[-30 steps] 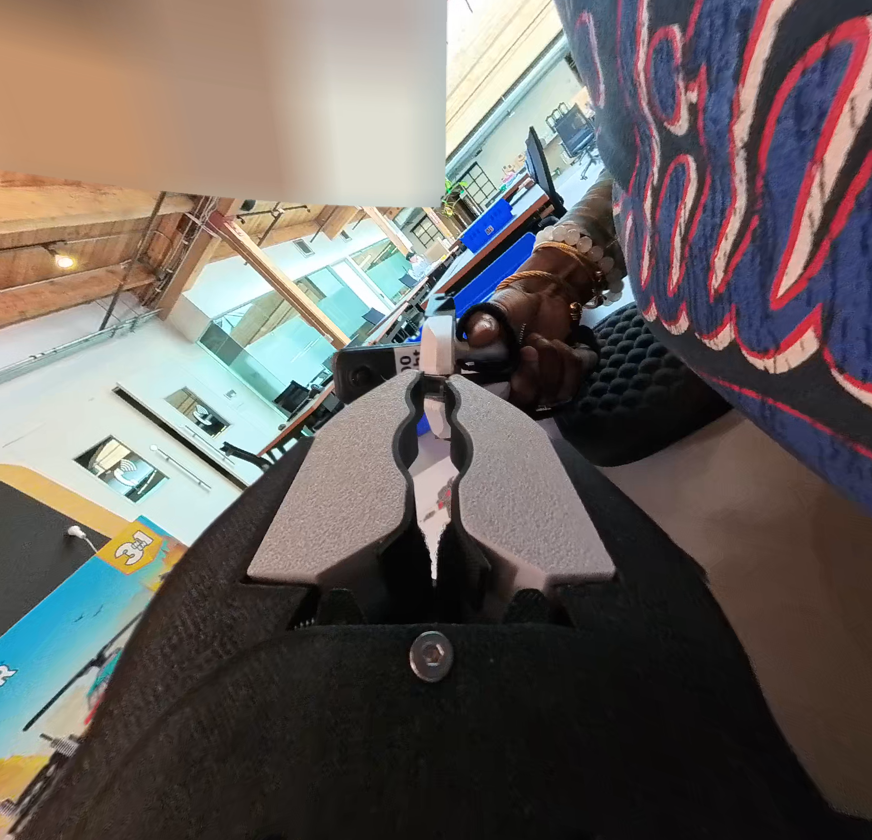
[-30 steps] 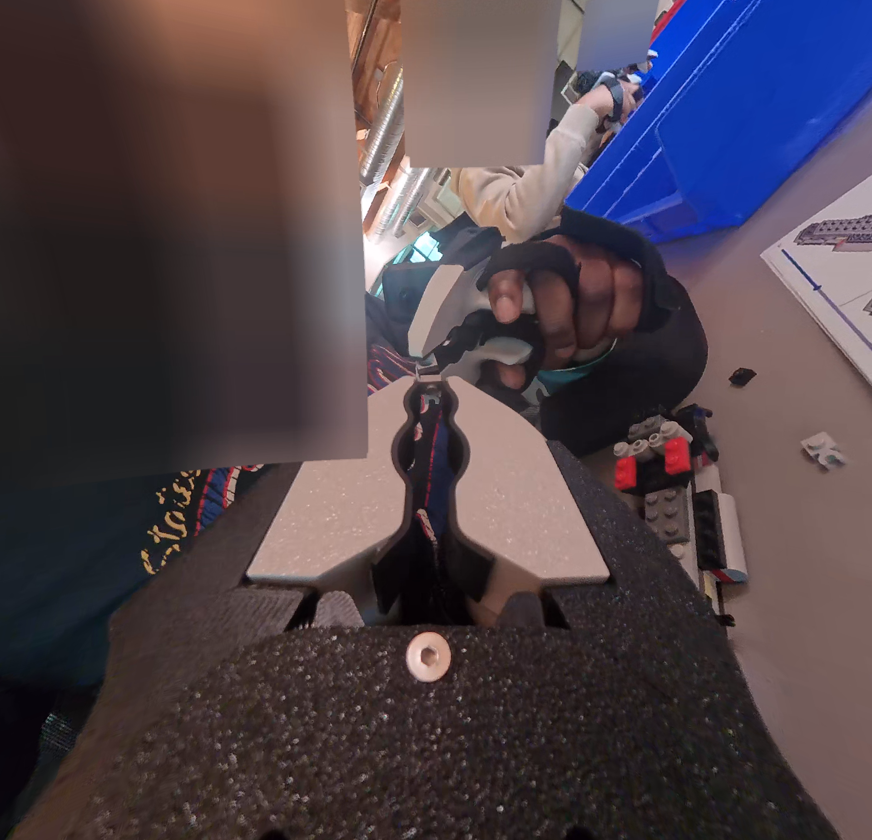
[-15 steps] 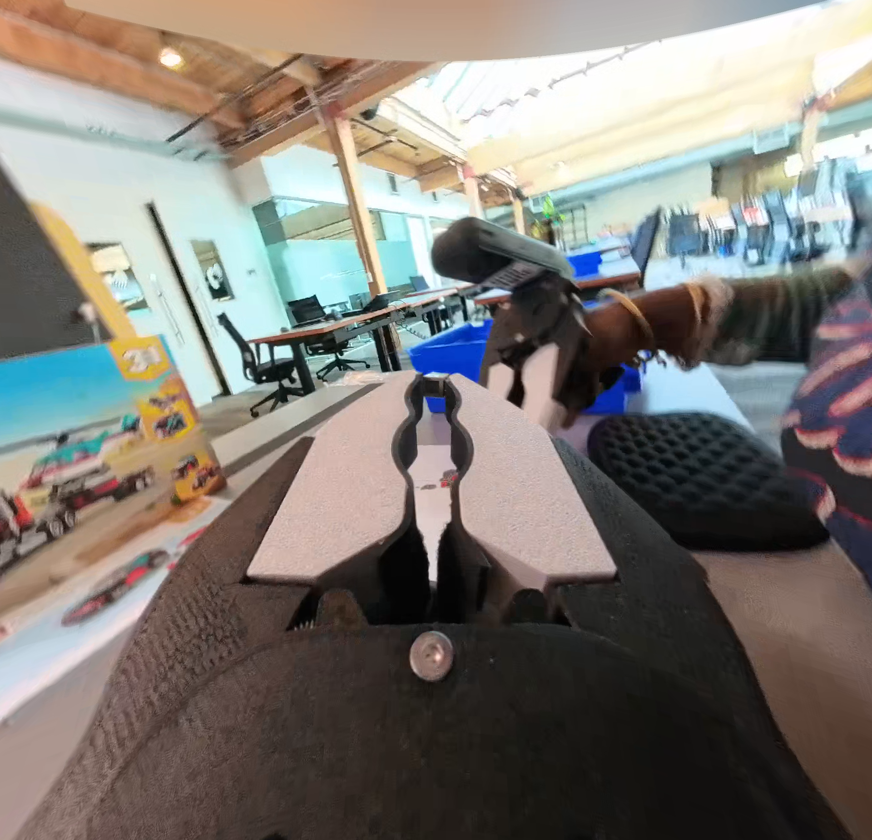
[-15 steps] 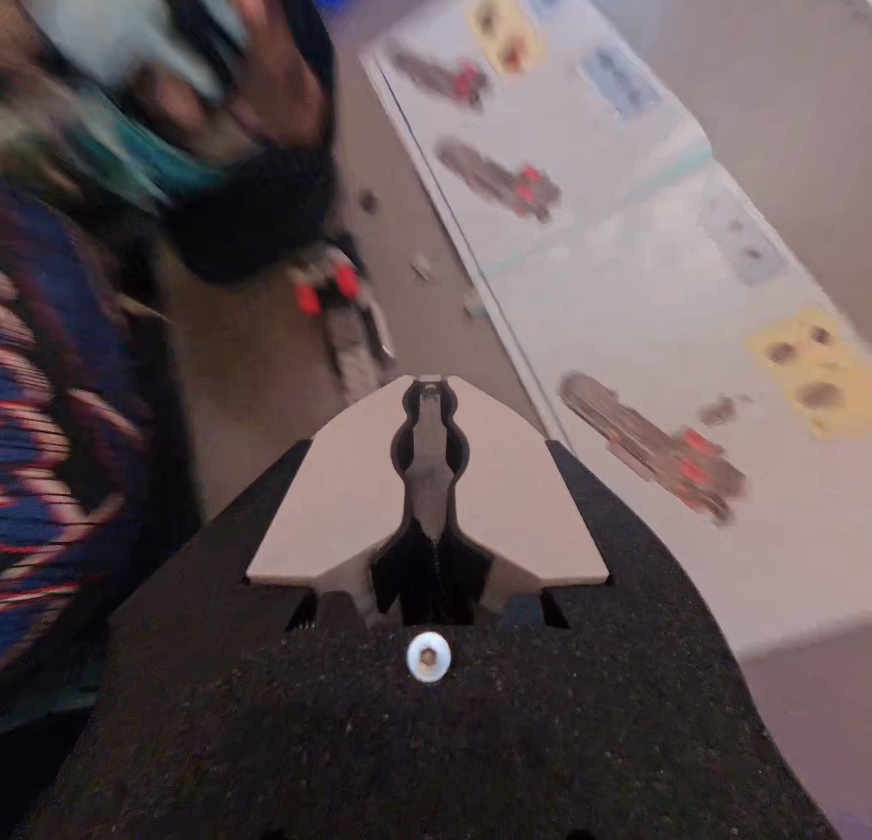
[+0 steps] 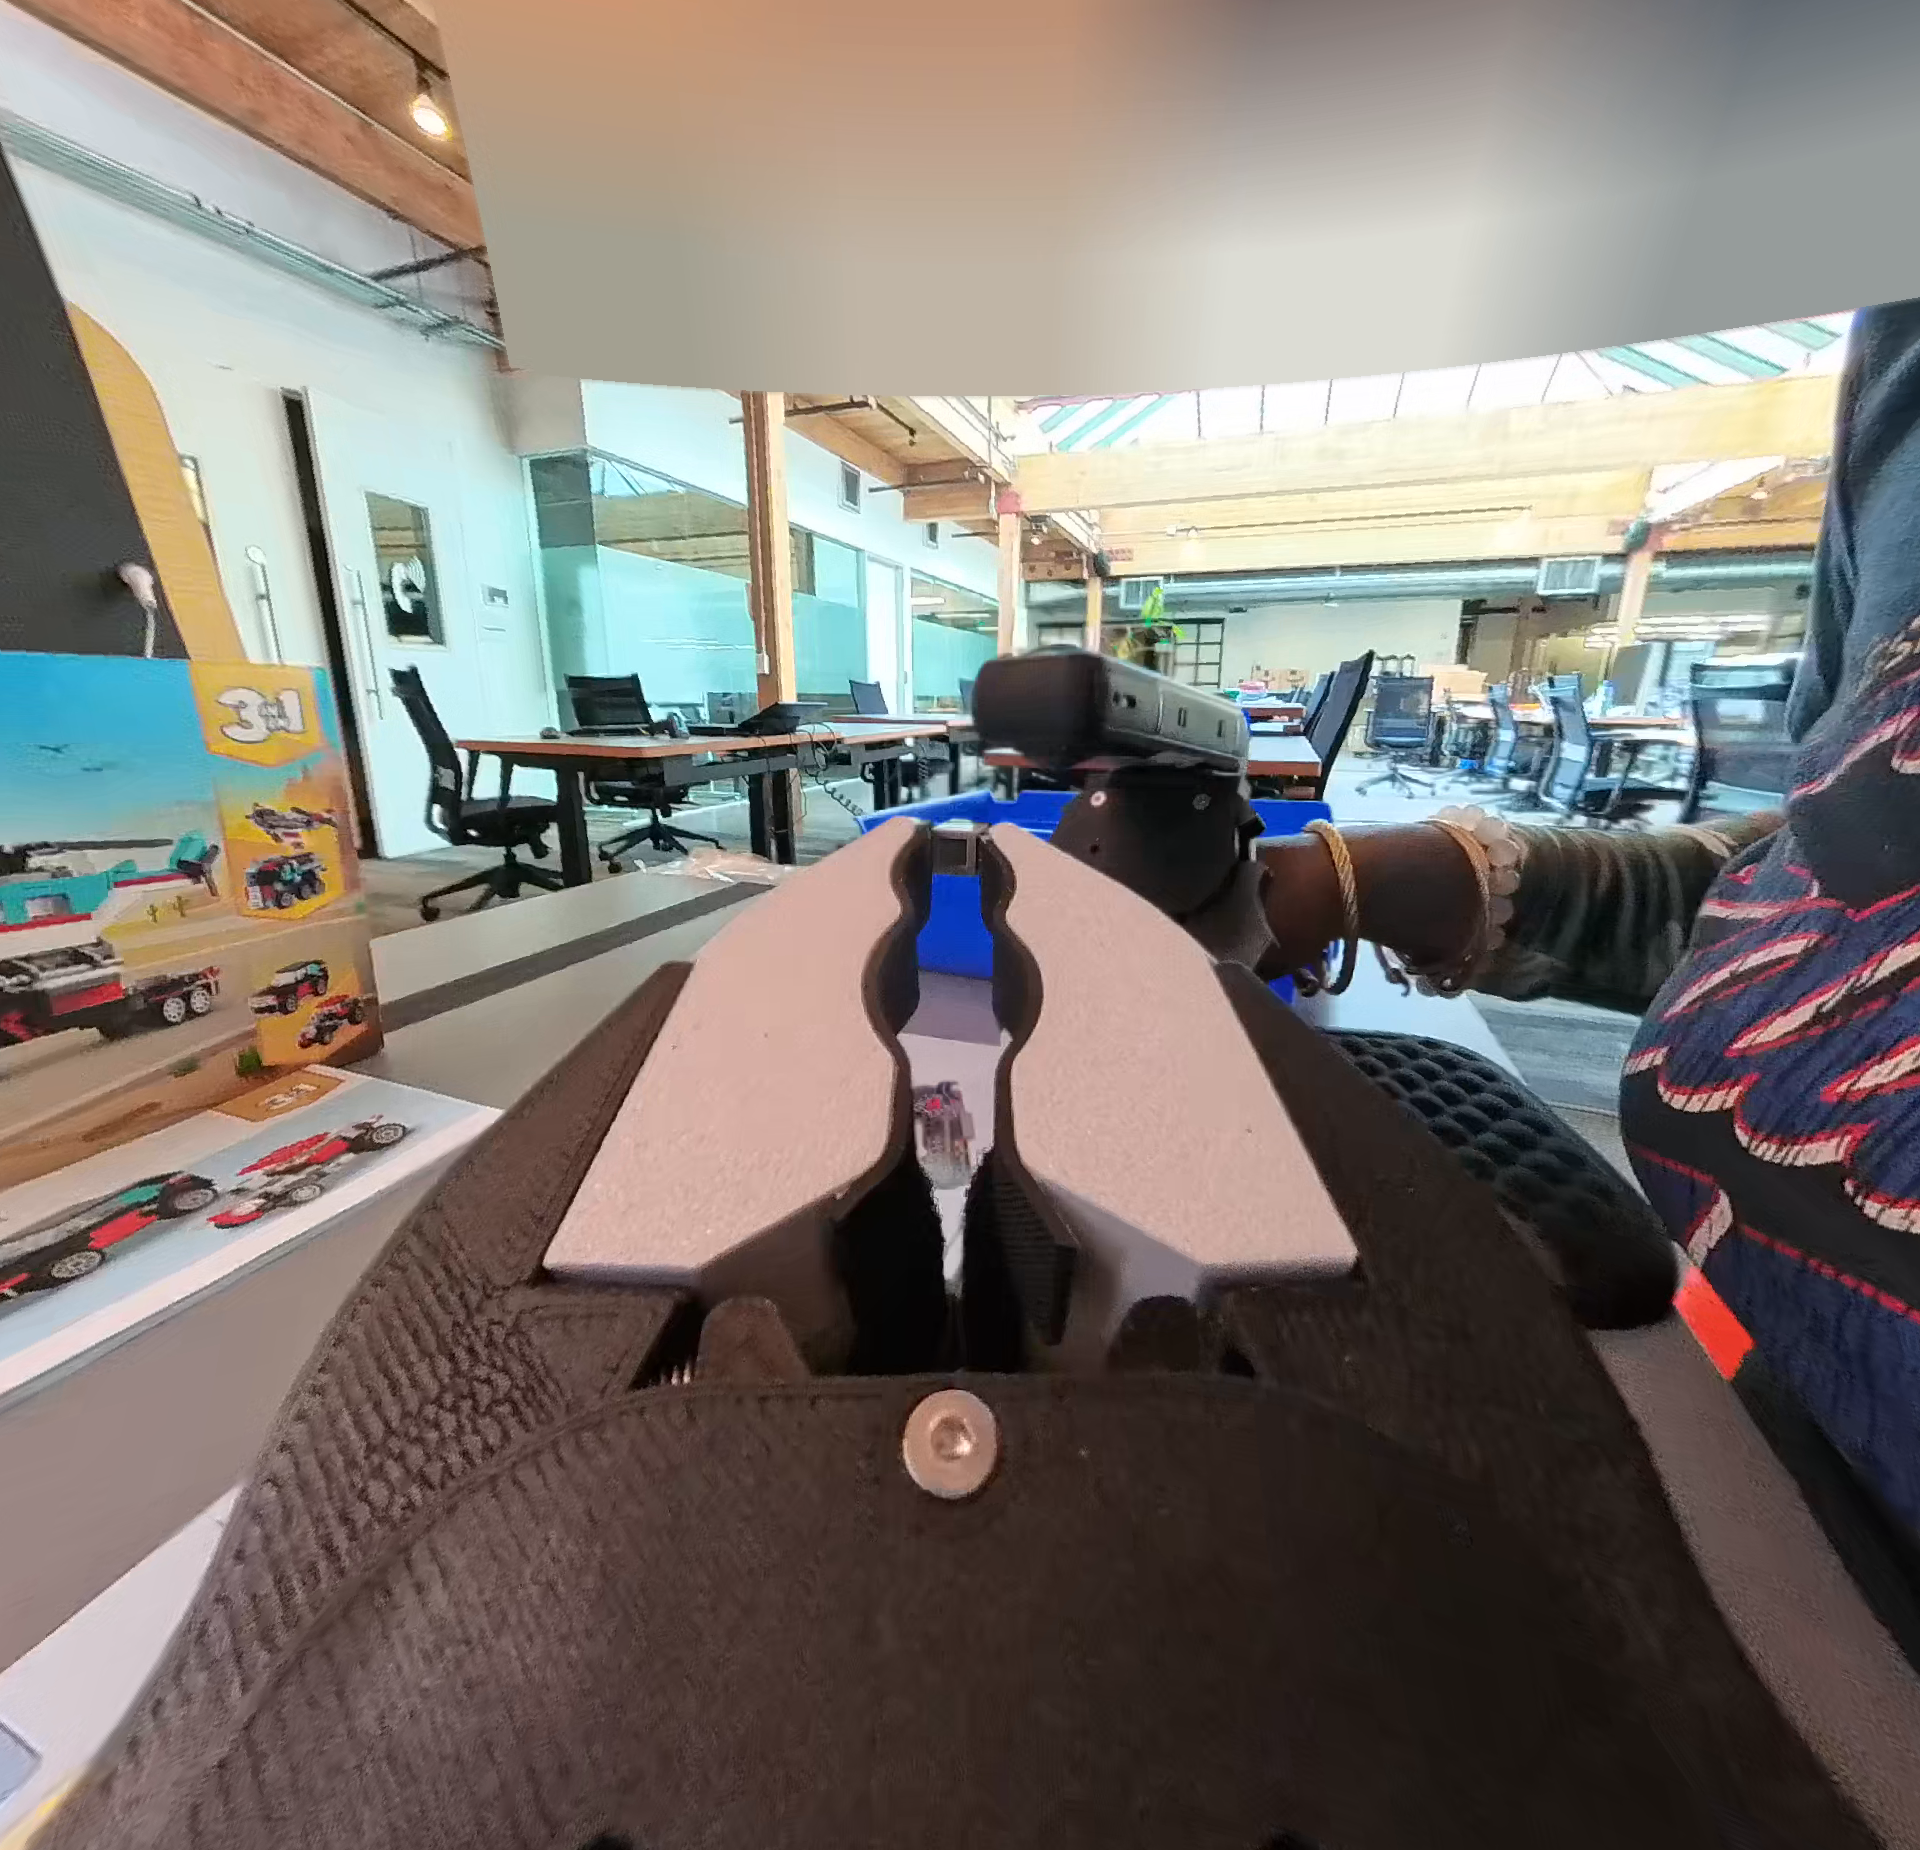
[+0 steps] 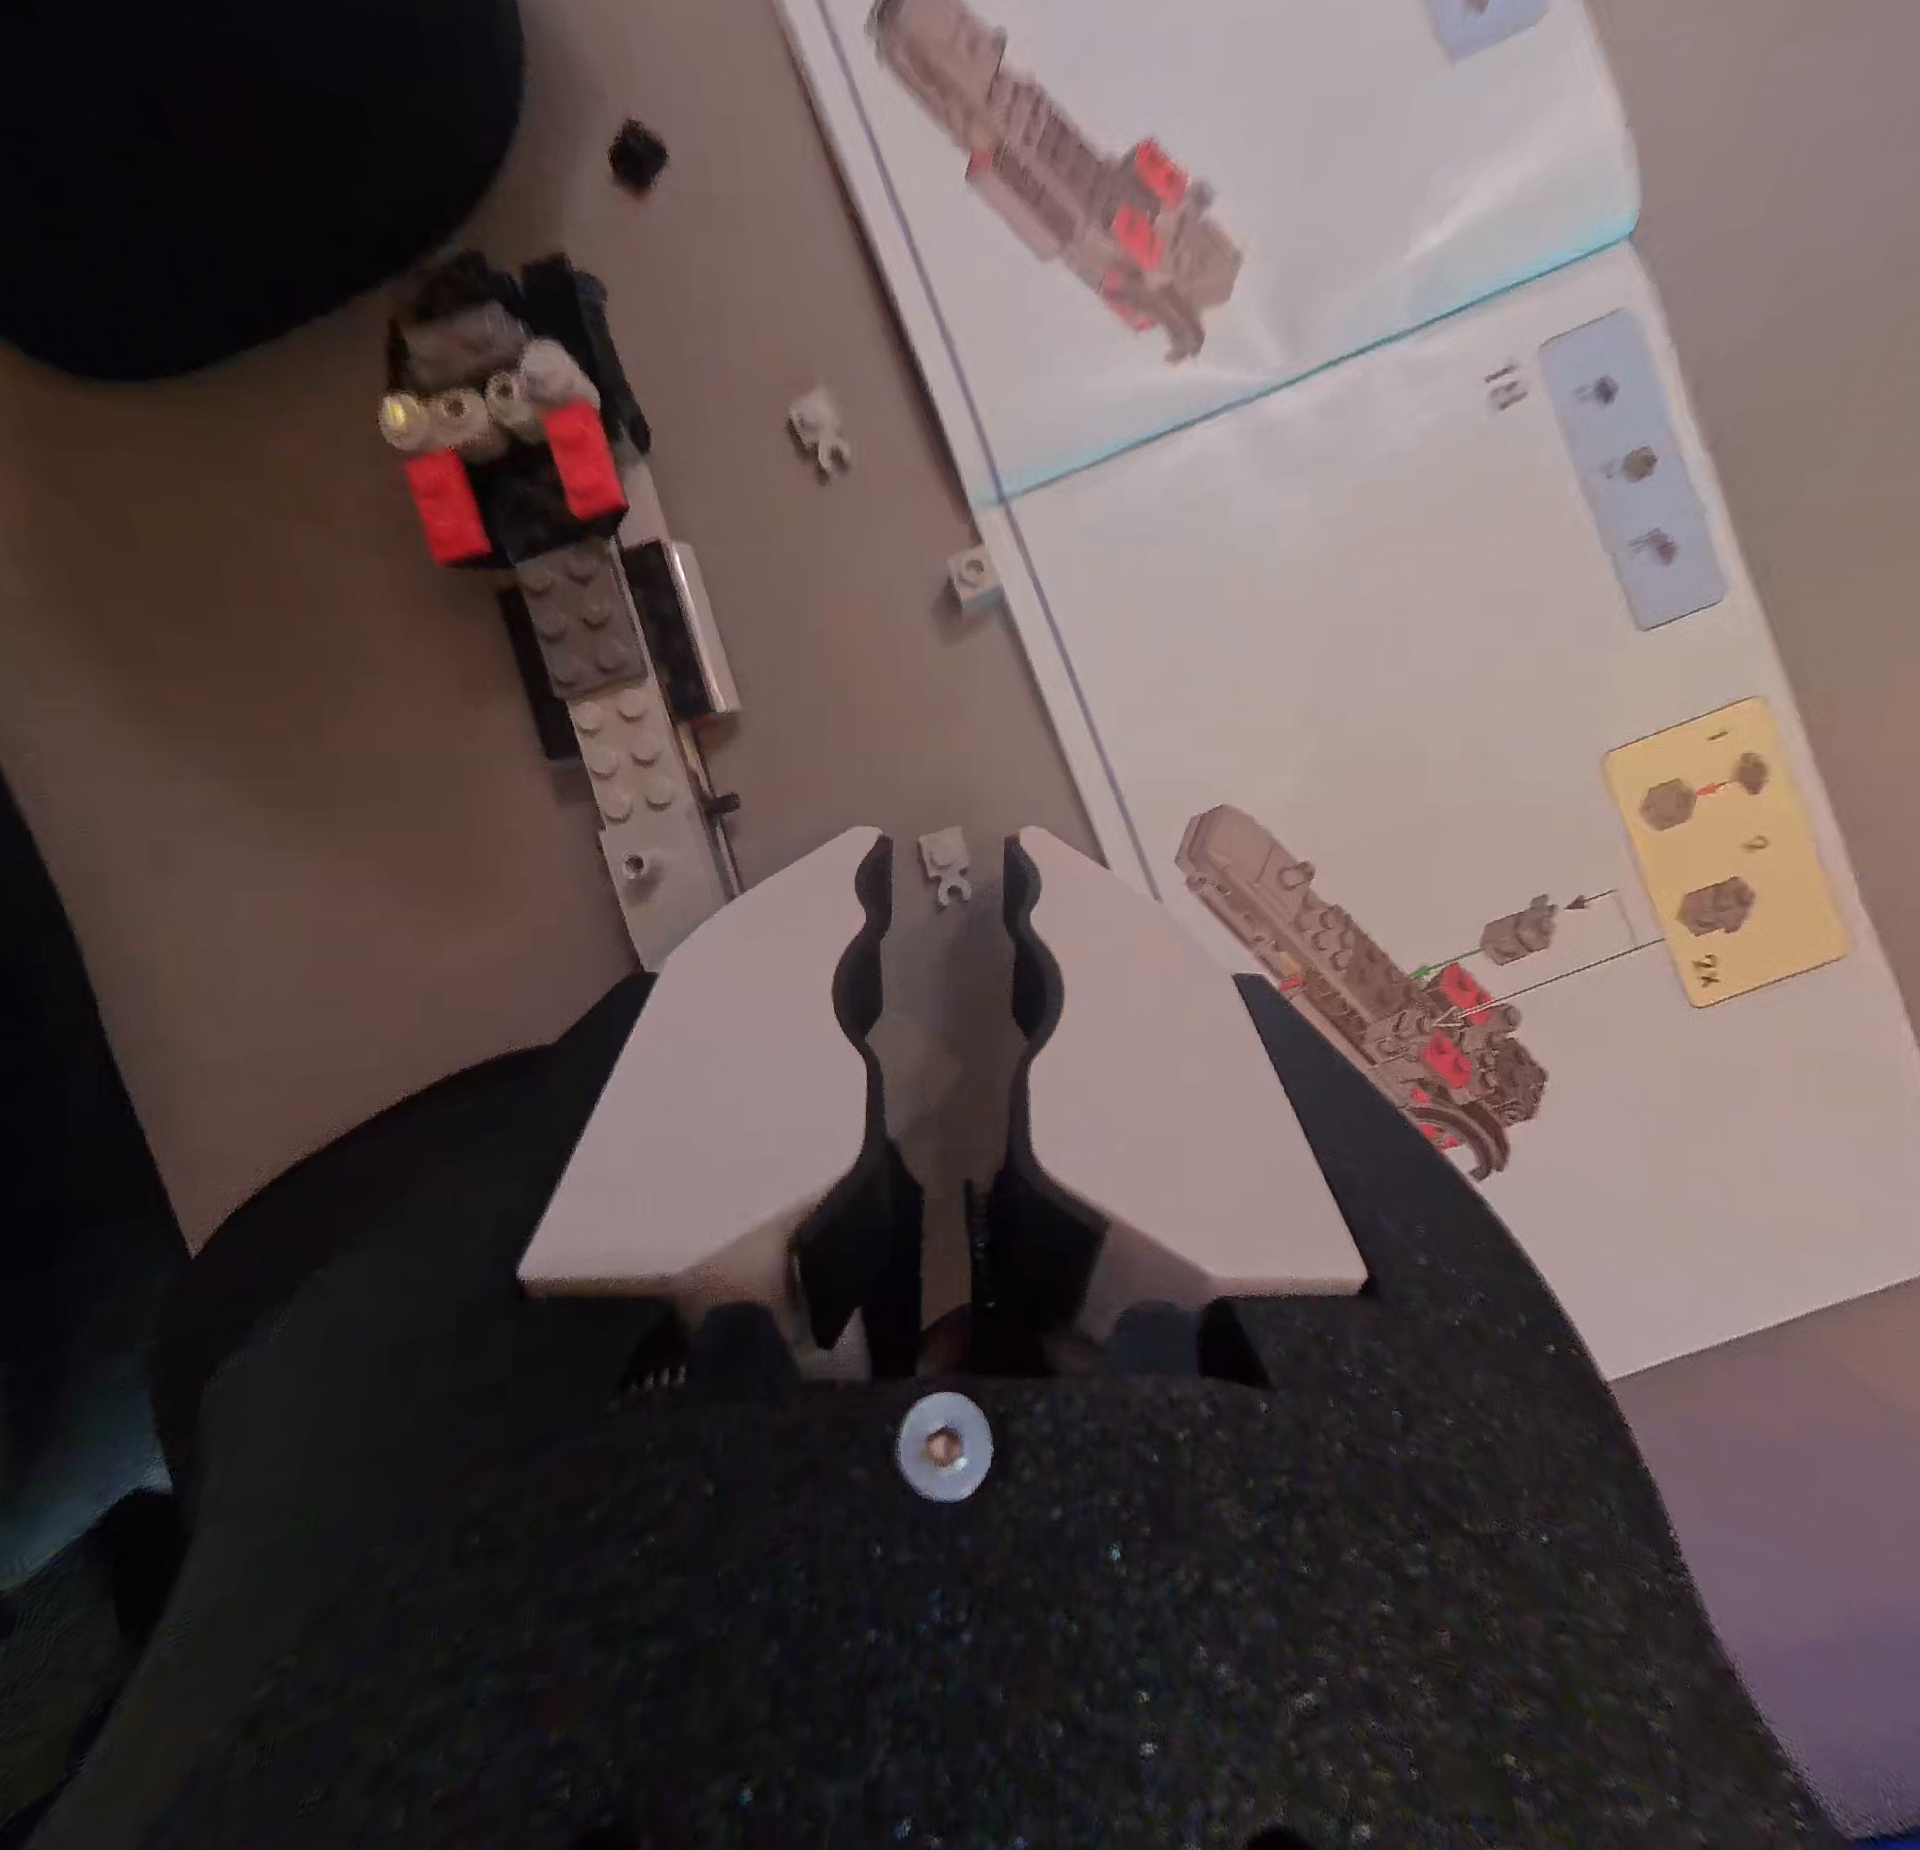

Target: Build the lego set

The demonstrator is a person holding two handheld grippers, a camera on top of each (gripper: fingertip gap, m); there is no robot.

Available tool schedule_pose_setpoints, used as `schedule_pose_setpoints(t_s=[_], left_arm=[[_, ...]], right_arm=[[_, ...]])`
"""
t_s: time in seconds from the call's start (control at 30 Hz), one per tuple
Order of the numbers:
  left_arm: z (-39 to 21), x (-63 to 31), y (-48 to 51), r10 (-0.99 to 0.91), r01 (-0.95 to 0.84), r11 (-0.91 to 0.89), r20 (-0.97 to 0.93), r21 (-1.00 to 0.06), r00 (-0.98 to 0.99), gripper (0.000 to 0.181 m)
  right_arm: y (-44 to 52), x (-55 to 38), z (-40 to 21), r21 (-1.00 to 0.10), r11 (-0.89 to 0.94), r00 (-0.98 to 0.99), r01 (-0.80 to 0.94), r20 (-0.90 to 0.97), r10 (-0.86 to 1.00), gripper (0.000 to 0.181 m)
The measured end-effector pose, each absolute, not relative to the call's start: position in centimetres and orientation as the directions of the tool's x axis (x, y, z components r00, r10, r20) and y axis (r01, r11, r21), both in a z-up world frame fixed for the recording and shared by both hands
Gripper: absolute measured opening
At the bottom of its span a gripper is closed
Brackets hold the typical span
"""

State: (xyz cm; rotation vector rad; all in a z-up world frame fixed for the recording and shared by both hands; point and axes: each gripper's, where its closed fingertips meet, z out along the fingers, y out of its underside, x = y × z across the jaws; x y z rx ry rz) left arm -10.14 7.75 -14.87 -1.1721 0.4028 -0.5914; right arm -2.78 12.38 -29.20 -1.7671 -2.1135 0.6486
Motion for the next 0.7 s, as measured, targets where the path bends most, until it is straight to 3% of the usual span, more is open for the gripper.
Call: schedule_pose_setpoints(t_s=[0.07,0.17,0.23,0.3,0.53,0.7], left_arm=[[-14.5,-10.2,7.5,-0.617,0.219,0.302,-0.015,-0.928,0.787,0.008],[-13.6,-10.2,6.8,-0.632,0.258,0.355,-0.027,-0.899,0.775,0.008],[-13.2,-10.1,6.4,-0.648,0.276,0.383,-0.043,-0.881,0.761,0.008],[-13.1,-9.8,6.1,-0.663,0.285,0.385,-0.049,-0.878,0.747,0.008],[-13.7,-9.3,6.3,-0.668,0.262,0.357,-0.049,-0.896,0.743,0.008],[-13.9,-8.7,6.3,-0.703,0.293,0.319,-0.018,-0.901,0.711,0.008]], right_arm=[[12.4,-4.1,-27.2,-0.642,0.089,-0.171,0.762,-0.066,0.983,0.019],[9.6,-7.1,-20.7,-0.881,-0.125,-0.268,0.456,-0.270,0.925,0.018],[7.6,-8.2,-16.4,-0.903,-0.338,-0.400,0.267,-0.422,0.813,0.019],[6.5,-8.9,-14.7,-0.874,-0.440,-0.486,0.207,-0.482,0.729,0.020],[6.0,-9.4,-13.6,-0.954,-0.299,-0.499,0.009,-0.264,0.826,0.012],[5.9,-9.2,-13.7,-0.986,-0.167,-0.499,-0.021,-0.134,0.856,0.011]])
